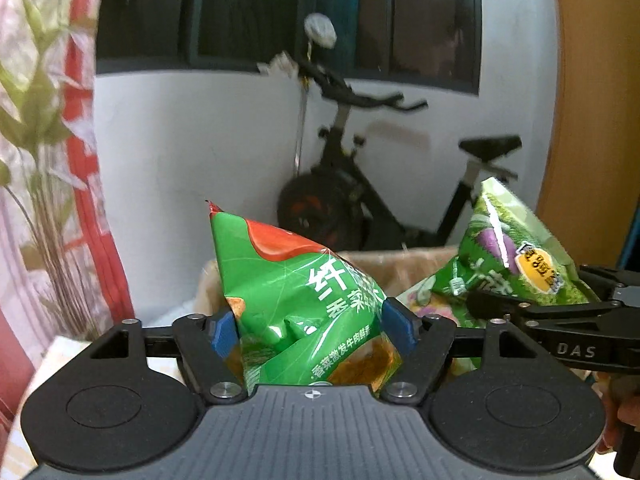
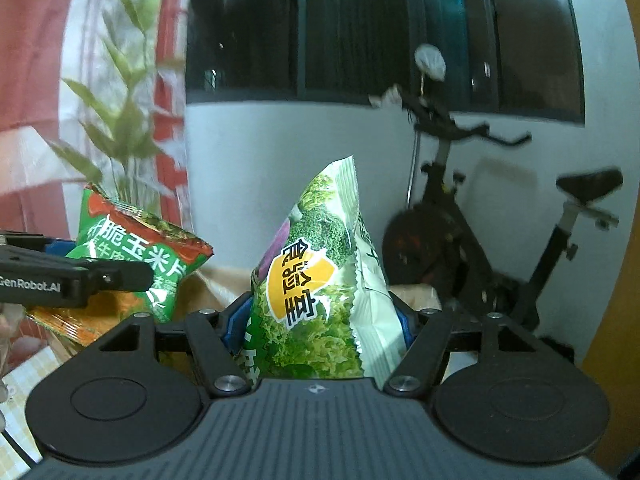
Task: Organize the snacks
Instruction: 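Lift both green bags over the box and release them inside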
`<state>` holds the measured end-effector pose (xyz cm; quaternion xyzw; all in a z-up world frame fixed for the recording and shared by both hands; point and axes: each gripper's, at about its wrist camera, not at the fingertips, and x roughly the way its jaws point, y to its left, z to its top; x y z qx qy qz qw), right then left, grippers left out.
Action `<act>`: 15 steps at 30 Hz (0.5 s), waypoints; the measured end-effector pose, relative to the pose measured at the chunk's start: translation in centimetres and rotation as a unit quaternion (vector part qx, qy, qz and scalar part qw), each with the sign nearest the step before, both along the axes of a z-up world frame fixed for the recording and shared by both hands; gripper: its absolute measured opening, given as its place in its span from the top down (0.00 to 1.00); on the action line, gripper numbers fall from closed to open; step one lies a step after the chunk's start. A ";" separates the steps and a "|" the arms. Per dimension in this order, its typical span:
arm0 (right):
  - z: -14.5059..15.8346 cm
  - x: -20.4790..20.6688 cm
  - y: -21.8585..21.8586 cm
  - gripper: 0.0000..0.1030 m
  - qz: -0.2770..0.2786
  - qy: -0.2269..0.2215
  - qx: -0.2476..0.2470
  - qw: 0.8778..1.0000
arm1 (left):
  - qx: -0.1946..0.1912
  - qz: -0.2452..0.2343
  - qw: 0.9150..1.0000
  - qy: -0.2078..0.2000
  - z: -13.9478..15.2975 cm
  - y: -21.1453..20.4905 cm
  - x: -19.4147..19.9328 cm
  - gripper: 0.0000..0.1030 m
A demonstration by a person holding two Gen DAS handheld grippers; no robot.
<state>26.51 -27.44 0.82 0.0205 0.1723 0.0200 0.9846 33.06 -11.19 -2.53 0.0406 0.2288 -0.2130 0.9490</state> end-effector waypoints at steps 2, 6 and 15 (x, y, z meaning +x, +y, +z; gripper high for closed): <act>-0.8 0.5 -0.4 0.30 -0.005 0.024 0.012 1.000 | 0.004 0.001 1.000 0.010 -0.3 0.1 0.4 0.21; -1.7 0.8 -0.8 0.19 -0.004 0.061 0.016 0.998 | 0.006 0.008 1.000 0.011 -0.5 0.7 0.4 0.13; -0.3 -0.8 -1.7 0.09 -0.007 0.051 0.039 0.998 | 0.007 0.014 1.000 0.010 0.3 1.9 -1.2 0.13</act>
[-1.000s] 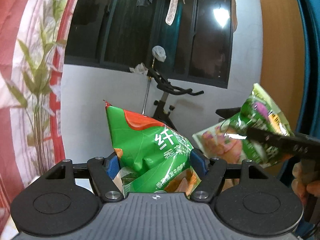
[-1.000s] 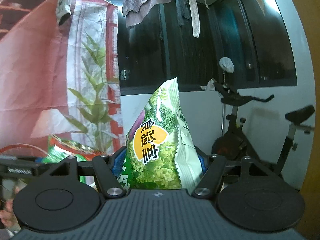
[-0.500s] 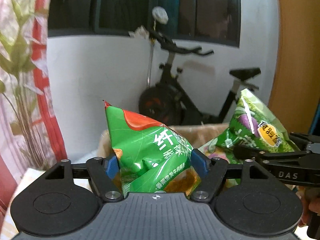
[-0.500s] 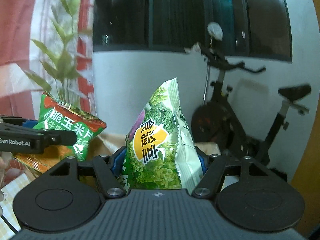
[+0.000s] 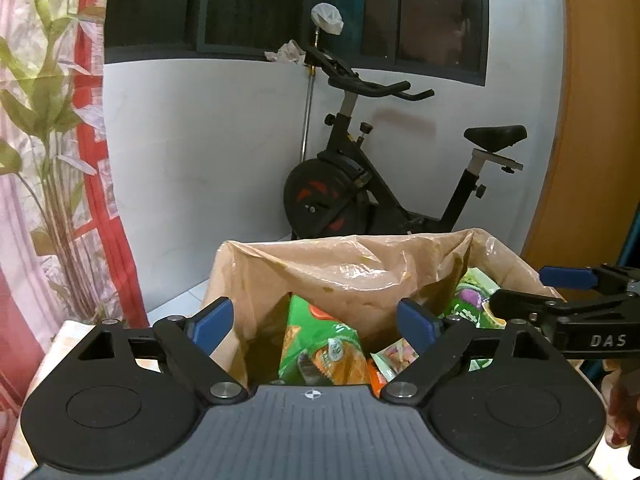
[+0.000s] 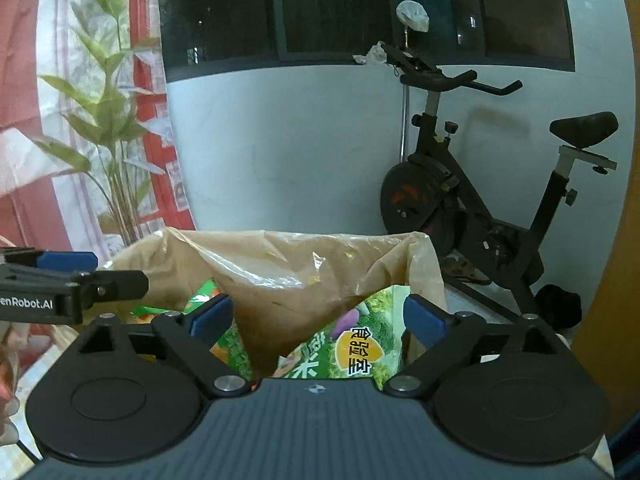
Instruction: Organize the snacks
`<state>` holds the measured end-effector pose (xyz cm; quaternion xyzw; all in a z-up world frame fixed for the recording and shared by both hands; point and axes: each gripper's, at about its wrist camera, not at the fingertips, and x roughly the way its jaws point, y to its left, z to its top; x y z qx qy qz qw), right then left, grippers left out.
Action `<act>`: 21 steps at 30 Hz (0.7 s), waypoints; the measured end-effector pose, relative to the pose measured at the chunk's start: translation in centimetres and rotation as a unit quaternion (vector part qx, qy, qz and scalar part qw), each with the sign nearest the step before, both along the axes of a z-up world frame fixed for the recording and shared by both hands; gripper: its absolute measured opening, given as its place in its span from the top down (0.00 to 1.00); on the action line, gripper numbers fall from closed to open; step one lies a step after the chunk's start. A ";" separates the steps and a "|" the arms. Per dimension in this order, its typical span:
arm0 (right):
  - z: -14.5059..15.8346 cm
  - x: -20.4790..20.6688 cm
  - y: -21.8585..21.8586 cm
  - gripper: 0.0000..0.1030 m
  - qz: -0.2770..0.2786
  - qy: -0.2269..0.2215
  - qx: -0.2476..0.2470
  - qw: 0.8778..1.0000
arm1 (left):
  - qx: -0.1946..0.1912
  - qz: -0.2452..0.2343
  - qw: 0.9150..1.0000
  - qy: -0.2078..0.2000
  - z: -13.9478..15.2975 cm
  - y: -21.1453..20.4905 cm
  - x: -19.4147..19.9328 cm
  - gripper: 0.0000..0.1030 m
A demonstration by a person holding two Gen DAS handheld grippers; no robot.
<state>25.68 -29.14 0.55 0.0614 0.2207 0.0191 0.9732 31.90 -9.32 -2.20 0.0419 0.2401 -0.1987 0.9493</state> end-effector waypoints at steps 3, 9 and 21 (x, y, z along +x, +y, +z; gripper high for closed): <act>0.6 -1.0 0.1 0.09 0.007 -0.004 0.000 1.000 | -0.005 0.002 1.000 0.001 0.6 0.9 -1.0 0.13; 1.5 -3.8 0.2 0.09 0.021 -0.008 0.016 1.000 | -0.019 0.008 1.000 0.001 1.2 2.7 -3.5 0.13; 0.8 -9.3 0.7 0.09 0.014 -0.019 0.037 0.999 | -0.025 0.024 0.999 0.008 -0.2 5.5 -8.5 0.13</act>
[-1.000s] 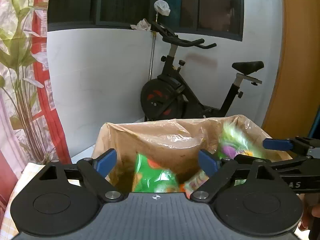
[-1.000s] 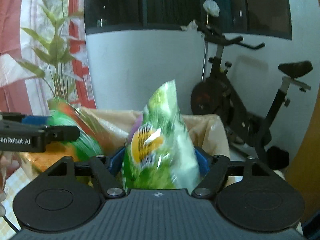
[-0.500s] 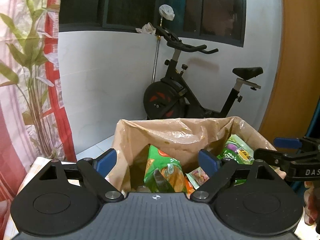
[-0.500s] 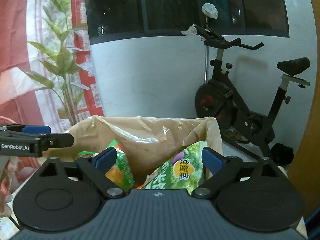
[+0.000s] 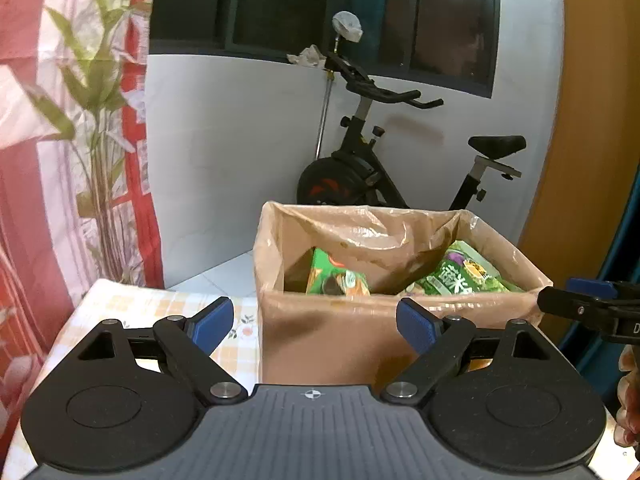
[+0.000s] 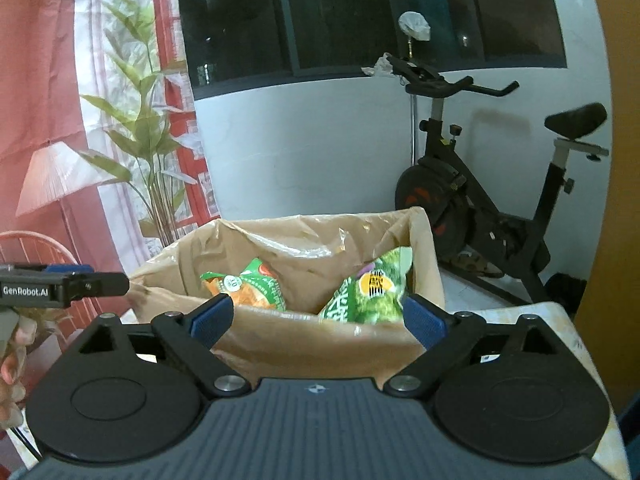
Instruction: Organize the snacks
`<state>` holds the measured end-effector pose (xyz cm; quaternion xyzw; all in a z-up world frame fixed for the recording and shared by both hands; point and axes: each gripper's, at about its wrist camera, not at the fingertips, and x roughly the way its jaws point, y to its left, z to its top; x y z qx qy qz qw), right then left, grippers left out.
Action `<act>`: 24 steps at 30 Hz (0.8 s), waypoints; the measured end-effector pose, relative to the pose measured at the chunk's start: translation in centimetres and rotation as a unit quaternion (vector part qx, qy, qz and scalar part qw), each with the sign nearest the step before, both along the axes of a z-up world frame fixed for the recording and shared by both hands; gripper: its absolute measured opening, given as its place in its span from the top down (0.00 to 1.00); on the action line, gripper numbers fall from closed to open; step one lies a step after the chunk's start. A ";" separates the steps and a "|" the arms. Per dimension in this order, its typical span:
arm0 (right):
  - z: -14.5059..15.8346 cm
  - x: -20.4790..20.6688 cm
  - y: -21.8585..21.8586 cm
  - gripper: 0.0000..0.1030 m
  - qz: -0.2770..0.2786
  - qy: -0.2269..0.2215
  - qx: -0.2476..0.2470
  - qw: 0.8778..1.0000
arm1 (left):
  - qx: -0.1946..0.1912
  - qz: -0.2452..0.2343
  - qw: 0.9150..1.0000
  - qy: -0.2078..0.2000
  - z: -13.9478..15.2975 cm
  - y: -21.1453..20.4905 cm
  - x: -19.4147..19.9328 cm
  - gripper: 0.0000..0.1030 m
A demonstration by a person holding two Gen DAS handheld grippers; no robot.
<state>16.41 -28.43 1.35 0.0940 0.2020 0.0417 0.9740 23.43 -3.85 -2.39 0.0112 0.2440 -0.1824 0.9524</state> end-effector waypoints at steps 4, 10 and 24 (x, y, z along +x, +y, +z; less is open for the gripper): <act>-0.3 -1.6 0.0 0.09 -0.004 -0.006 0.001 1.000 | -0.010 0.003 1.000 0.008 -0.8 0.3 -1.3 0.13; -1.7 -3.4 0.4 0.09 -0.009 0.000 -0.007 1.000 | -0.008 0.000 1.000 0.019 -2.8 0.1 -3.2 0.13; -7.2 -5.7 2.0 0.09 -0.007 0.055 -0.011 0.998 | 0.005 0.010 0.998 0.059 -7.8 1.7 -6.0 0.15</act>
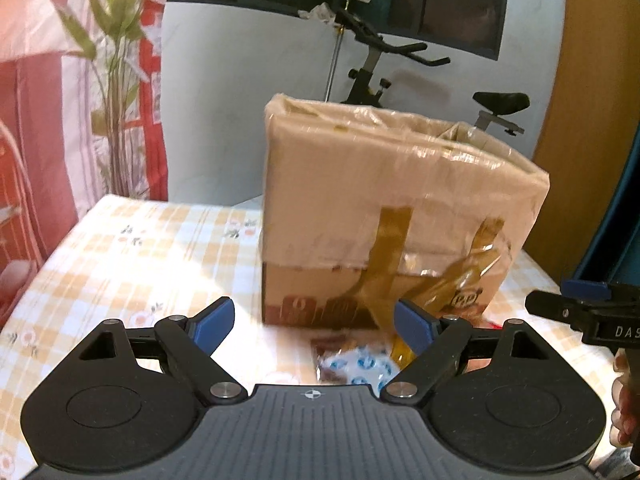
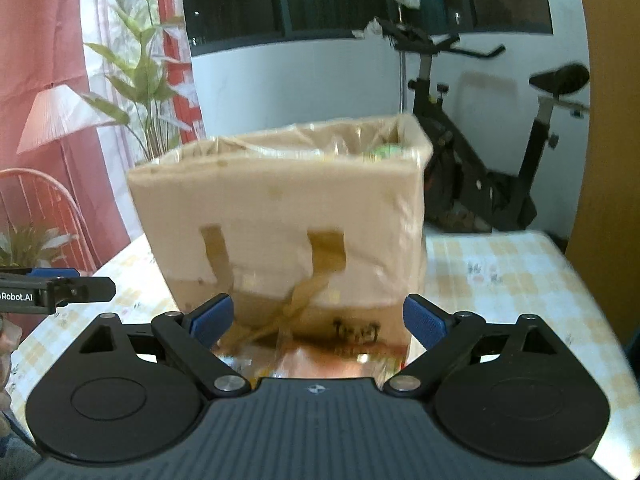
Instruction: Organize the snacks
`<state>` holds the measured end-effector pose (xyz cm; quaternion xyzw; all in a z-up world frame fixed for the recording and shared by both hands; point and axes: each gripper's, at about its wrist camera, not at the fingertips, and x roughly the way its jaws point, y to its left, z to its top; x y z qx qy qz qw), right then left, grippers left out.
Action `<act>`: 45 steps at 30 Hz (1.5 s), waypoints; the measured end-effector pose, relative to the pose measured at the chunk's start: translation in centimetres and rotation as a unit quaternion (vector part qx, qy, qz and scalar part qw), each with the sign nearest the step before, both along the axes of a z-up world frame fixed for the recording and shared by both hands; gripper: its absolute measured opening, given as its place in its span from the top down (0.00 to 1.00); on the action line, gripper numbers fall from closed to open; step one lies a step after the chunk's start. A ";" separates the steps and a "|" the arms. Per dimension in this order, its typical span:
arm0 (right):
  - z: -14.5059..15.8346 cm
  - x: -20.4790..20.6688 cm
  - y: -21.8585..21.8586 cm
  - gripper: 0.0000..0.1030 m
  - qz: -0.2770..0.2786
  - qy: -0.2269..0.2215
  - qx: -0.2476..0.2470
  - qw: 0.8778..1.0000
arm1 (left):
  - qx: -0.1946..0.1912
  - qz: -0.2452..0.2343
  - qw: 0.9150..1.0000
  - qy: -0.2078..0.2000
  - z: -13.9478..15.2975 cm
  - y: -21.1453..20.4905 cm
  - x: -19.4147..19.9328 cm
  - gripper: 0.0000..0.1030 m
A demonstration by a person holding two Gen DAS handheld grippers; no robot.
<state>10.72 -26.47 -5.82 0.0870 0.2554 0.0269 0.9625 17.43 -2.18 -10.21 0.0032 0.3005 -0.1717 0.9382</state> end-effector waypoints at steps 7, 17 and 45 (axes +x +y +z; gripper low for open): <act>-2.7 -1.0 0.6 0.15 0.009 0.044 0.000 0.999 | -0.010 0.007 0.999 0.031 -2.2 0.8 -1.3 0.18; -5.7 -1.9 2.7 0.28 0.047 0.105 -0.007 0.993 | -0.015 -0.022 0.997 0.073 -5.0 0.0 -2.3 0.20; -9.3 -3.5 5.3 0.43 0.111 0.176 -0.017 0.978 | -0.018 -0.037 0.994 0.098 -6.7 -0.2 -2.6 0.23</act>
